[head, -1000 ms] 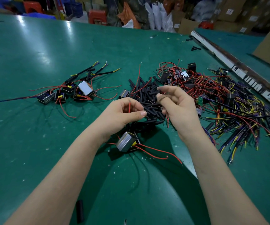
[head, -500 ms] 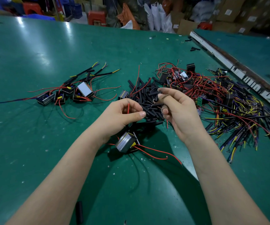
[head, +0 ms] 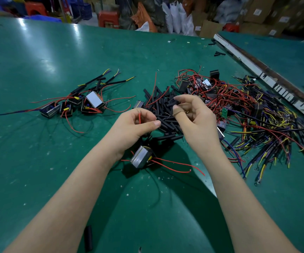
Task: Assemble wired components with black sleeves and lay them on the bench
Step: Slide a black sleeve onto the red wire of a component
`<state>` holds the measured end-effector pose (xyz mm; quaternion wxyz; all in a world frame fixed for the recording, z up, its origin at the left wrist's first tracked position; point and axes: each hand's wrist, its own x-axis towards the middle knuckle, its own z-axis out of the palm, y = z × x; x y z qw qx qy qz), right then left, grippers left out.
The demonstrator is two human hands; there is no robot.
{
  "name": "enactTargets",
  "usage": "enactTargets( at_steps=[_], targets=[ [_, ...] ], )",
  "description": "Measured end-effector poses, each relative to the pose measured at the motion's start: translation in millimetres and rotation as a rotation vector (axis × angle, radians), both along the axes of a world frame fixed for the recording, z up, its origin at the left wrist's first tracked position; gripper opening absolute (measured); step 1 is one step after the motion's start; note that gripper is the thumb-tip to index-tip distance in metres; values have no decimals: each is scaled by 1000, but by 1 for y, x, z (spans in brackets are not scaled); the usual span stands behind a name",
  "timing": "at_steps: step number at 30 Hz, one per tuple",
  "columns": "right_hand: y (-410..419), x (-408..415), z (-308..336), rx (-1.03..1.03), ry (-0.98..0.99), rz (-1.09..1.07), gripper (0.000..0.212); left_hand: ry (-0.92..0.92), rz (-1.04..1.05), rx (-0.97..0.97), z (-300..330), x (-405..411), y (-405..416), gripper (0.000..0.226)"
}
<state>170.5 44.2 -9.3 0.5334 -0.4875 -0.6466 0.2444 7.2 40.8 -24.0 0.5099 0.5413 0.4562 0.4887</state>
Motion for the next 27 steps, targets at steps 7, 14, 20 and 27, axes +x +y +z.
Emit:
enactTargets(
  at_steps=[7, 14, 20, 27],
  targets=[
    [-3, -4, -5, 134, -110, -85, 17, -78, 32, 21, 2, 5, -2, 18],
    [-5, -7, 2, 30, 178, -18, 22, -156, 90, 47, 6, 9, -5, 21],
    [-3, -8, 2, -204, 418, -3, 14, -155, 48, 53, 8, 11, -8, 23],
    [-1, -4, 8, -278, 558, 87, 13, -147, 58, 71, 8, 10, -8, 24]
  ],
)
